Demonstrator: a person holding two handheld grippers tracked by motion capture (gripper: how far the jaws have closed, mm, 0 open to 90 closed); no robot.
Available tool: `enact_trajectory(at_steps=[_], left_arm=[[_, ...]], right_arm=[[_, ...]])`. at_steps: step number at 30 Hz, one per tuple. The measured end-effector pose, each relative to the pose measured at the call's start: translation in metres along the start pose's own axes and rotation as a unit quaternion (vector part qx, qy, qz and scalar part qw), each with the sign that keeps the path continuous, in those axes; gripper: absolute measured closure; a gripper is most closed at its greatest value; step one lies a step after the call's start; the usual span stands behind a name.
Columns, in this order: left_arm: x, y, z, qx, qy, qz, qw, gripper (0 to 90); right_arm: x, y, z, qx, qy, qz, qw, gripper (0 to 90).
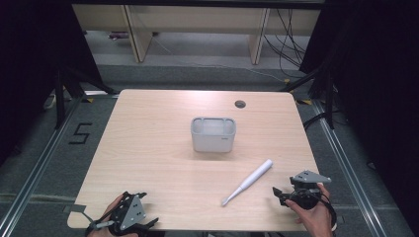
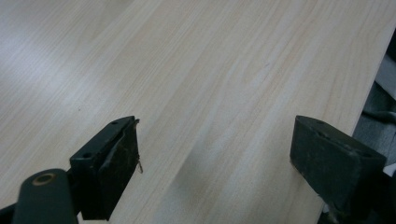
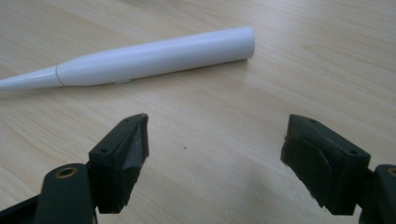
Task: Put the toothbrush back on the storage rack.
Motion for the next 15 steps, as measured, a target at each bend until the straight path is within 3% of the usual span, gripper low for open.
enact_trajectory(at_steps=[2,3,4,5,7,8,9,10,11,12,14,15], left_arm=[[0.000,0.000,0.000,-0.001,0.002,0.001,1.0000,15.0],[0.000,0.000,0.000,0.000,0.001,0.001,1.0000,15.0],[0.000,0.000,0.000,0.000,0.002,0.001,1.0000,15.0],[0.000,0.000,0.000,0.000,-0.001,0.000,1.0000,15.0],[0.000,0.000,0.000,0.000,-0.001,0.001,1.0000,15.1],[0.000,0.000,0.000,0.000,0.001,0.000,1.0000,15.0],[0.000,0.000,0.000,0.001,0.001,0.000,1.0000,15.0],[0.000,0.000,0.000,0.003,0.005,-0.001,1.0000,15.1],[-0.001,0.000,0.000,0.001,0.008,0.001,1.0000,15.0],[0.000,0.000,0.000,0.002,0.005,0.000,1.0000,15.1],[0.000,0.000,-0.001,0.003,0.001,-0.001,1.0000,15.0],[0.000,0.000,-0.001,0.003,0.003,-0.001,1.0000,15.1]], right_arm=[[-0.003,-0.001,-0.002,-0.009,-0.002,0.020,0.9998,23.5],[0.000,-0.001,-0.001,-0.004,0.002,0.007,1.0000,23.9],[-0.002,-0.002,-0.002,-0.009,0.001,0.015,0.9999,23.8],[-0.001,-0.003,-0.002,-0.010,0.003,0.002,0.9999,23.5],[-0.003,-0.004,-0.002,-0.008,0.011,0.002,0.9999,23.3],[-0.001,-0.005,-0.002,-0.012,0.007,-0.012,0.9998,24.3],[-0.001,-0.005,-0.002,-0.012,0.007,-0.012,0.9998,24.3],[-0.005,-0.007,-0.002,-0.022,0.015,0.016,0.9995,24.2],[-0.004,-0.009,-0.001,-0.020,0.013,0.004,0.9997,24.3],[-0.006,-0.010,-0.004,-0.031,0.012,0.020,0.9992,24.5],[-0.004,-0.013,-0.003,-0.029,0.003,0.006,0.9996,26.5],[0.000,-0.014,-0.004,-0.033,0.002,-0.018,0.9993,26.7]])
Point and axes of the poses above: each handheld gripper's, and its own axes: z roughly backward along the jaws, y roughly out of its underside, x roughly to its left, the point moved 3 cm from there along -z, roughly forward along the jaws, and after that the axes turned 2 degrees about z, right-handed, at the moved point
